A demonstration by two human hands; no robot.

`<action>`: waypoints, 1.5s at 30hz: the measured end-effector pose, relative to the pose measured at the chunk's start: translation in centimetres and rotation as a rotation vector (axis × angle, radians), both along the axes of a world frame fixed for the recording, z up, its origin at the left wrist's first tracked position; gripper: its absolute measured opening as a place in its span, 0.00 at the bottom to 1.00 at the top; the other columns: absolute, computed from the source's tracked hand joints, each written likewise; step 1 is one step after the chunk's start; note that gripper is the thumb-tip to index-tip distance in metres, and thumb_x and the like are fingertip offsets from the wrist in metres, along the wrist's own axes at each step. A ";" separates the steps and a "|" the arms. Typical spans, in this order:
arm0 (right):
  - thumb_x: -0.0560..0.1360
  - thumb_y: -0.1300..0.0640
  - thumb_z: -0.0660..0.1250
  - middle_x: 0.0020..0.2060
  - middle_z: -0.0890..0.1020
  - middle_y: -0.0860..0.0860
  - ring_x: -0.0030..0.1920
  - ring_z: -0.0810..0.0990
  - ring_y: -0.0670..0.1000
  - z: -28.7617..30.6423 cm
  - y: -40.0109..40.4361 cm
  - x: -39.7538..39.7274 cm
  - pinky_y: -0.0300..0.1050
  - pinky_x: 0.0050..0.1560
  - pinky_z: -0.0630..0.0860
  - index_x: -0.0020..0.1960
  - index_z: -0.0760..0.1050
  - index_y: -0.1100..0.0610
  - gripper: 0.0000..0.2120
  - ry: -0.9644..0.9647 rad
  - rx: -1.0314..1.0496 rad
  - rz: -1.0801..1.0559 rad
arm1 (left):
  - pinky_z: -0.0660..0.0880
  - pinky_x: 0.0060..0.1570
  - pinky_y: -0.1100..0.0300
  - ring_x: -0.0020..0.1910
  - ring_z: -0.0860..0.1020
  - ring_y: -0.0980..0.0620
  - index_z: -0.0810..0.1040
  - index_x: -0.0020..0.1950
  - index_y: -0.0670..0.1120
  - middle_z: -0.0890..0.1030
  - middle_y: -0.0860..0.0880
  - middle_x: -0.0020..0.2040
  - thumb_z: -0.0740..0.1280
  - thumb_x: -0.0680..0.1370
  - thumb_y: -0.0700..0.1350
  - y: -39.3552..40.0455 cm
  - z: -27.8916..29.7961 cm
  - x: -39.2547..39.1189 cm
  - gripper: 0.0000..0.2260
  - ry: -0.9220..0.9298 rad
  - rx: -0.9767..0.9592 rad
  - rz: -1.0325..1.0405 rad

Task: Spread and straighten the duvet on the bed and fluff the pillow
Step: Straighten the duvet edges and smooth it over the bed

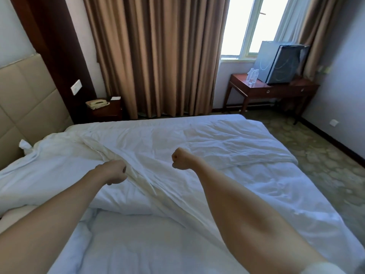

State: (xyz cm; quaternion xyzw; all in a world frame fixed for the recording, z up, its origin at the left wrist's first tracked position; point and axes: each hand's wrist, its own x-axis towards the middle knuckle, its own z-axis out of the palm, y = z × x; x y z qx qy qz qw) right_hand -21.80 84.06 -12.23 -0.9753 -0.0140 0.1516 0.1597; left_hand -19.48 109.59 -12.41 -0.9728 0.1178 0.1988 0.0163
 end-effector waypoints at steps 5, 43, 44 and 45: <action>0.73 0.67 0.64 0.30 0.67 0.52 0.32 0.66 0.52 -0.8 -5.2 -3.6 0.46 0.37 0.67 0.29 0.63 0.56 0.17 -0.026 0.069 -0.065 | 0.79 0.47 0.51 0.38 0.83 0.48 0.70 0.41 0.48 0.79 0.46 0.42 0.59 0.78 0.48 -5.2 0.7 -4.4 0.07 -0.004 -0.015 -0.024; 0.73 0.70 0.57 0.33 0.63 0.51 0.28 0.61 0.50 -8.4 -15.5 -17.6 0.42 0.28 0.61 0.34 0.60 0.54 0.15 0.279 0.155 0.445 | 0.73 0.36 0.59 0.34 0.80 0.45 0.75 0.54 0.39 0.82 0.40 0.47 0.57 0.78 0.41 -16.8 -5.5 -33.7 0.10 0.201 -0.333 0.790; 0.74 0.69 0.59 0.32 0.65 0.52 0.28 0.62 0.51 -9.1 -16.6 -16.9 0.41 0.28 0.63 0.33 0.61 0.54 0.15 0.291 0.142 0.465 | 0.73 0.36 0.59 0.34 0.80 0.45 0.75 0.53 0.39 0.82 0.40 0.46 0.57 0.78 0.40 -18.2 -6.1 -33.6 0.10 0.202 -0.331 0.810; 0.75 0.68 0.61 0.31 0.65 0.52 0.28 0.63 0.50 -9.6 -17.8 -16.3 0.40 0.27 0.64 0.33 0.62 0.55 0.16 0.297 0.131 0.488 | 0.73 0.36 0.58 0.34 0.80 0.45 0.76 0.53 0.39 0.82 0.40 0.46 0.57 0.78 0.40 -19.8 -6.9 -33.5 0.10 0.203 -0.329 0.827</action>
